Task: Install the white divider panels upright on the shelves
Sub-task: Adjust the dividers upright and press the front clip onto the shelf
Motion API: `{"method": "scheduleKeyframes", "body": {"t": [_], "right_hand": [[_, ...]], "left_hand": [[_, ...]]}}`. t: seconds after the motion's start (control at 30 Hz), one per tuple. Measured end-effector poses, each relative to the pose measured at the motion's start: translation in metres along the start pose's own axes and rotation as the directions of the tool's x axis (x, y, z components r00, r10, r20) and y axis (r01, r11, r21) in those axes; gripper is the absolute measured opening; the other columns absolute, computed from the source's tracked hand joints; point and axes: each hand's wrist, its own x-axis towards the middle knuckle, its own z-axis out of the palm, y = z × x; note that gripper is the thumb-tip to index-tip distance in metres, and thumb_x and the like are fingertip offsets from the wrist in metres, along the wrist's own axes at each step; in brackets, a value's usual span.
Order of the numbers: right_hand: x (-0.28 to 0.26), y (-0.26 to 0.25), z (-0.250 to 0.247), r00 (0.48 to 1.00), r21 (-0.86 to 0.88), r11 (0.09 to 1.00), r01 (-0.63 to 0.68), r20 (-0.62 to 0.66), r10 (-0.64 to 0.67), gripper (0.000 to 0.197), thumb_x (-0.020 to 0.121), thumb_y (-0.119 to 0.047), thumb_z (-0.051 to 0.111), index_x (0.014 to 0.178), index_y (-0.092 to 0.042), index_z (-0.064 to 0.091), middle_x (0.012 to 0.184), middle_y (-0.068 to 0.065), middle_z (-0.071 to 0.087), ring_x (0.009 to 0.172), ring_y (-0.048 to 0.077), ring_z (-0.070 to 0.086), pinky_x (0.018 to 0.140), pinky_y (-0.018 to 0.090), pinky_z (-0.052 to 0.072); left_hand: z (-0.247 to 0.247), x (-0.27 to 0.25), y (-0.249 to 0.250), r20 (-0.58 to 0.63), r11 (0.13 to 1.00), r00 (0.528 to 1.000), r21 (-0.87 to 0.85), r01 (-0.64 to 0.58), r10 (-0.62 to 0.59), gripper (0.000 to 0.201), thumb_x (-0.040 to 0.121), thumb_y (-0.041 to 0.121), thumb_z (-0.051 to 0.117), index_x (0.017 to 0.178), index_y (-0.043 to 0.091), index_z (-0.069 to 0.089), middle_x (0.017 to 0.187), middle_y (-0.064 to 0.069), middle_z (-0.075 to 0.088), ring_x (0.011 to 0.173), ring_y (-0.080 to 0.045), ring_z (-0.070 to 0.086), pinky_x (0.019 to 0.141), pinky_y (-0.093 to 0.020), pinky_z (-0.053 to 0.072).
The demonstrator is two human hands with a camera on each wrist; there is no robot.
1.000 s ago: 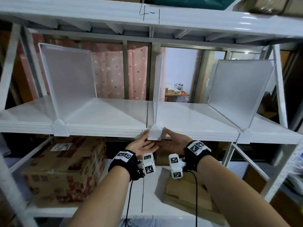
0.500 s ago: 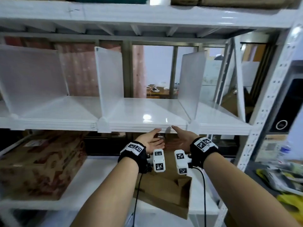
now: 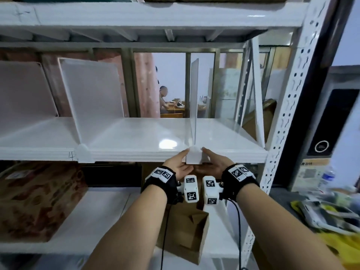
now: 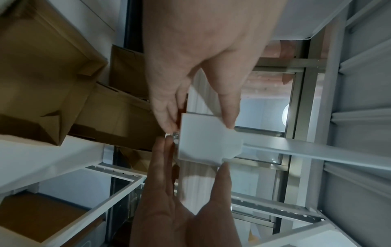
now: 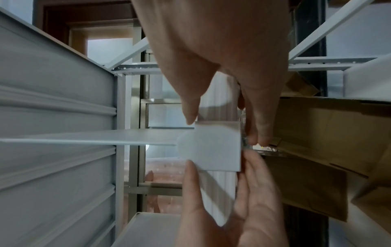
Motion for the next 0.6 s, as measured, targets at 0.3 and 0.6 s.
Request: {"method": "scheduleKeyframes", "body": {"t": [0.3,0.6], "right_hand": [[0.010,-0.001,0.006,0.999,-0.005,1.000,0.027,0.023,-0.027,0.039,0.096,-0.031,0.058,0.121,-0.003,0.048,0.101,0.020,0.058,0.109,0.037,0.061,0.099,0.044,0.050],[0.010,0.031,0.040,0.982,0.187,0.976,0.115,-0.171,-0.083,0.033,0.096,-0.035,0.042,0.115,-0.008,0.045,0.112,0.026,0.059,0.093,0.042,0.063,0.066,0.045,0.054]], "left_hand": [[-0.003,-0.008,0.005,0.014,1.000,1.000,-0.004,-0.005,0.005,0.045,0.086,0.008,0.071,0.124,0.001,0.048,0.128,-0.028,0.050,0.121,-0.038,0.054,0.103,-0.046,0.046],[-0.061,-0.027,0.023,-0.023,1.000,1.000,0.004,0.018,-0.018,0.038,0.096,0.012,0.058,0.128,-0.007,0.049,0.128,-0.026,0.053,0.125,-0.035,0.051,0.108,-0.045,0.041]]}}
